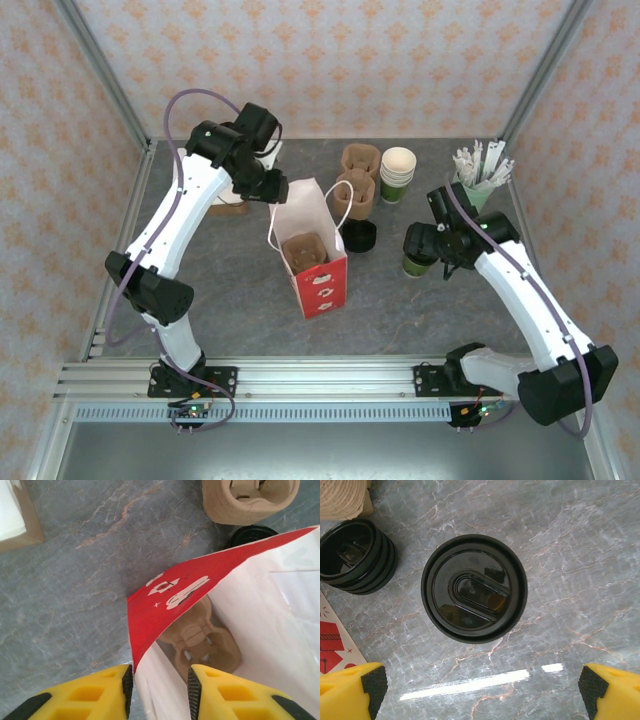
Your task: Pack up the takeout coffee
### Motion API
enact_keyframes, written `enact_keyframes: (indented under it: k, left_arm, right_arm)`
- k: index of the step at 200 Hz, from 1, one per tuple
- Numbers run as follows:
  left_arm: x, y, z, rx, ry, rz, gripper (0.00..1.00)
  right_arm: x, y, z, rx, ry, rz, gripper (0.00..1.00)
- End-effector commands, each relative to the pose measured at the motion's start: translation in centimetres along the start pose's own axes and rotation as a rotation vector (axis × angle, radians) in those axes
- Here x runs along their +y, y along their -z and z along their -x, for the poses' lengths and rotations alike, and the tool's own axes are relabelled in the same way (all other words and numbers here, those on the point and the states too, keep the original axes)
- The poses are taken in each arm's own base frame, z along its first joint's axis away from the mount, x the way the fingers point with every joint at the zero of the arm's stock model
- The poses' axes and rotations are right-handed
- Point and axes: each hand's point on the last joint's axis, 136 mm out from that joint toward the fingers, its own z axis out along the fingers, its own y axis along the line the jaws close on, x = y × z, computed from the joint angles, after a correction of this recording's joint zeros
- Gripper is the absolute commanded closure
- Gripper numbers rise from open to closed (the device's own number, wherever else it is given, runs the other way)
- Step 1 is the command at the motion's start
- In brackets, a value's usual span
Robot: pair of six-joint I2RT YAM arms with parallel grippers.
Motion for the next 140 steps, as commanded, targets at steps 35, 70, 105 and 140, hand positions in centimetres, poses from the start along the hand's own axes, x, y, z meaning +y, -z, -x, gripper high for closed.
enact_keyframes:
  k: [35, 70, 105, 140]
  left_arm:
    - [0.8, 4.6, 2.1, -0.18, 0.011, 0.012, 0.1]
    - [2.4, 8.2, 2.4, -0.336, 0.059, 0.023, 0.01]
    - [3.8, 11.4, 1.5, -0.534, 0.156, -0.029, 0.0]
    - [4.8, 12.4, -0.8, -0.58, 0.19, -0.028, 0.0]
  right_arm:
    - [0.8, -2.5, 1.0, 0.019, -0.041, -0.008, 0.01]
    - [0.9, -3.6, 1.4, 0.063, -0.029, -0.028, 0.01]
    - [0.6, -4.2, 1.5, 0.124, -0.007, -0.065, 0.01]
    - [0.8, -4.6, 1.7, 0.164, 0.007, -0.067, 0.01]
